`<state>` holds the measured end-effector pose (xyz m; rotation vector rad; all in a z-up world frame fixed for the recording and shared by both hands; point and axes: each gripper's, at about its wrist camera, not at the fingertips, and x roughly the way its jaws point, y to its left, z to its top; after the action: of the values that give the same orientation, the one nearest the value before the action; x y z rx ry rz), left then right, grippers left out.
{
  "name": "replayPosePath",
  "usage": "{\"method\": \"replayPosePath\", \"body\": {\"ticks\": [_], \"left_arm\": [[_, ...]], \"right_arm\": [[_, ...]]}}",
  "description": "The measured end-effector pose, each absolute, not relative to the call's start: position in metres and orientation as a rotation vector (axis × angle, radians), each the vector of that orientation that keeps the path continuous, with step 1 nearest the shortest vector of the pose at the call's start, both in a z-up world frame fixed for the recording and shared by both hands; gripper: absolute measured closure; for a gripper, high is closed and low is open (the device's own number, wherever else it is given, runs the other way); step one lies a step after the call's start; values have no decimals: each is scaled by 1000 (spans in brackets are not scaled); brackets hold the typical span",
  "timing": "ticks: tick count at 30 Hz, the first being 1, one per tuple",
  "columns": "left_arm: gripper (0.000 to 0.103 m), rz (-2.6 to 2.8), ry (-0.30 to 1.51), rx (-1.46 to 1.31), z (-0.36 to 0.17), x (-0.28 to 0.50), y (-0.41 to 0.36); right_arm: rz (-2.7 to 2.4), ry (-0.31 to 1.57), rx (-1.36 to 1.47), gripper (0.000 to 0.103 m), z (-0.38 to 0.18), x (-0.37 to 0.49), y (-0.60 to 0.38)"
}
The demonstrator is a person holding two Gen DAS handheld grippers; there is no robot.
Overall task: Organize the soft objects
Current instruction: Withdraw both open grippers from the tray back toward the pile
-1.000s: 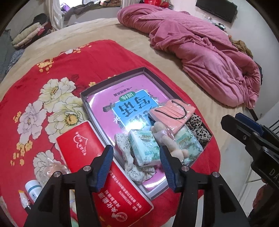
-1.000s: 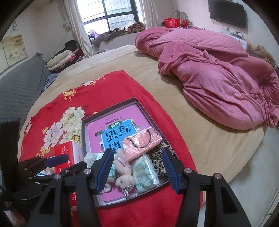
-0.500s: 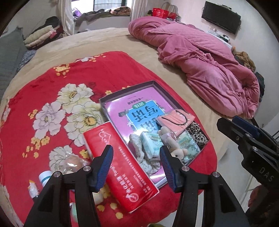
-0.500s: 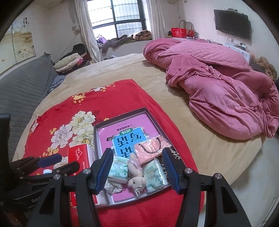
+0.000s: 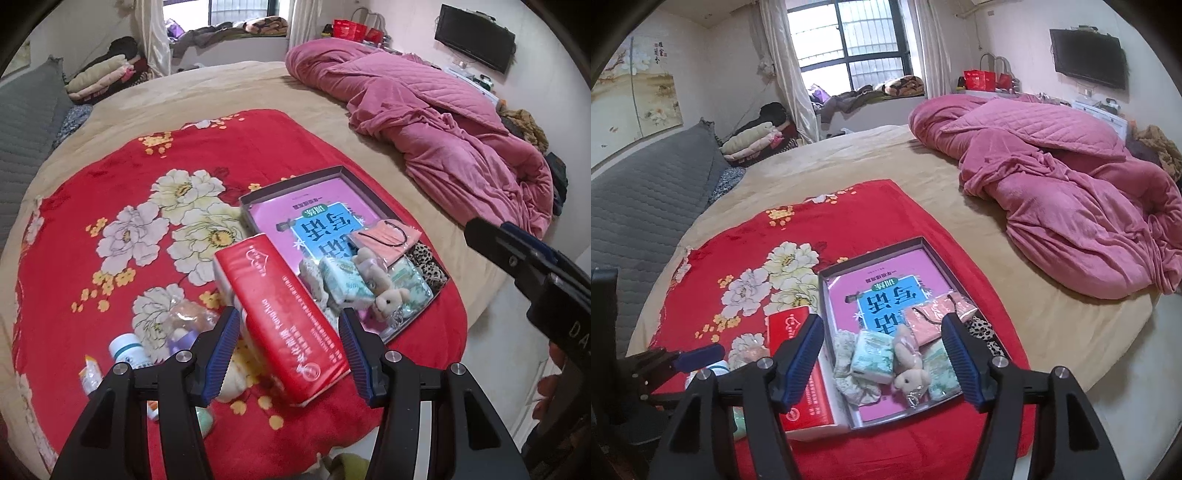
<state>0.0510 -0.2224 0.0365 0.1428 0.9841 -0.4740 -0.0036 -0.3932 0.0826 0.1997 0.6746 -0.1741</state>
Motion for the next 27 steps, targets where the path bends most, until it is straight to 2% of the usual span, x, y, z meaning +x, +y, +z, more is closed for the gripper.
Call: {"method": "replayPosePath", "body": {"ticks": [27], "left_arm": [[46,-279,952,3,71,51,-66]], "right_arm": [[-34,611,127,37,120,-15,-317]]}}
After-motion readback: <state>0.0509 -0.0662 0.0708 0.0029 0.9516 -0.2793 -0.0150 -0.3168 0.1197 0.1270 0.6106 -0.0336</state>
